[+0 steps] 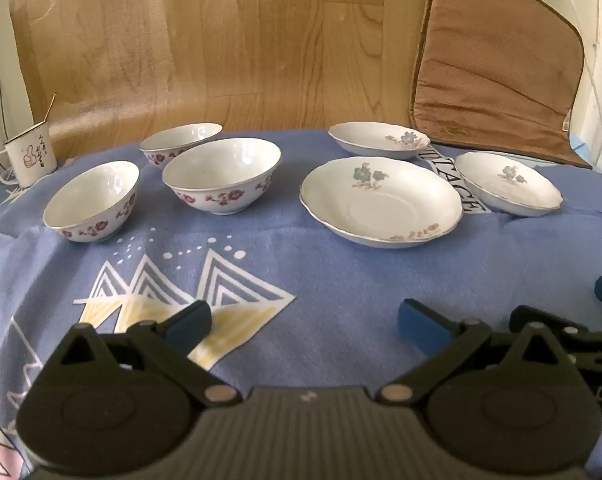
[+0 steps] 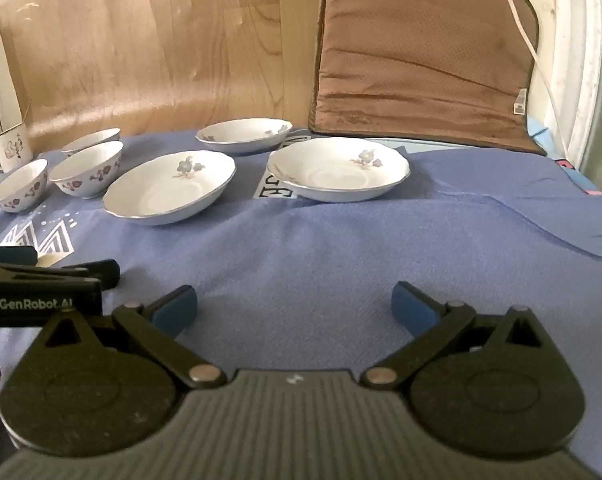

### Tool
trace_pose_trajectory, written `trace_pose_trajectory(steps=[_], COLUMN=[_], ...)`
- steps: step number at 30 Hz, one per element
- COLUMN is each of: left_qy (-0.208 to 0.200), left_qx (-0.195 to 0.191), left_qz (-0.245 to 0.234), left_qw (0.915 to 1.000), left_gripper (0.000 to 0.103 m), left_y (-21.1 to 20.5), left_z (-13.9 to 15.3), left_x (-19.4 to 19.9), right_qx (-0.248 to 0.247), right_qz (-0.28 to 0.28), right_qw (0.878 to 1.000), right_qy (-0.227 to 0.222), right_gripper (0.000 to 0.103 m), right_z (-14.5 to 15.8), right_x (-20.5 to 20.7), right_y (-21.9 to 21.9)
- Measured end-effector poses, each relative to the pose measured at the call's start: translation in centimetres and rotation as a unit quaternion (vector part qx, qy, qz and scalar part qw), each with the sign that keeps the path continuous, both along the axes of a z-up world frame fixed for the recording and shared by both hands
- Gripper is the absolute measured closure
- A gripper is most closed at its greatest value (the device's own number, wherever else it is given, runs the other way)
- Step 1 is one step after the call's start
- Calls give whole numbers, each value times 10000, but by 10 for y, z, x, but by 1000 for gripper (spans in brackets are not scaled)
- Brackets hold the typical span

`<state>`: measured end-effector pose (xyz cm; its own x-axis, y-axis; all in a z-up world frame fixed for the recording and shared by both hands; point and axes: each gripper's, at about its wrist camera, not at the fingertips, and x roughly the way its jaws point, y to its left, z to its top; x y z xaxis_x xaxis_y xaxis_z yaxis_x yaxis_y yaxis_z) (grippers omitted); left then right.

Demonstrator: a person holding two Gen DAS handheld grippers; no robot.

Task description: Organize plates and bowls

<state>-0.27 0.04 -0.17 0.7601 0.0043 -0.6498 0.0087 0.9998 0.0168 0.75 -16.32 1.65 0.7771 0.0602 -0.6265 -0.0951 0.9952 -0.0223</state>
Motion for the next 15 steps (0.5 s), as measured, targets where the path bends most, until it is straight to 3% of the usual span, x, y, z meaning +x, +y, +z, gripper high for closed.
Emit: trace_pose_trajectory(steps=[10,15], left_qy=[-237,-376], left_qx=[53,-74], left_qz=[21,490], left_qw=[9997,9981], left_gripper=[0,0], left_y=[-1,11], left_z=[5,9], left_x=[-8,-9], right_qx=[-27,-177], right_qz=[-1,-49], right_qw=[10000,9997], right_qy=[-12,-183], right_gripper=[0,0], right_z=[0,1], right_x=[-2,-7], right_y=[1,5])
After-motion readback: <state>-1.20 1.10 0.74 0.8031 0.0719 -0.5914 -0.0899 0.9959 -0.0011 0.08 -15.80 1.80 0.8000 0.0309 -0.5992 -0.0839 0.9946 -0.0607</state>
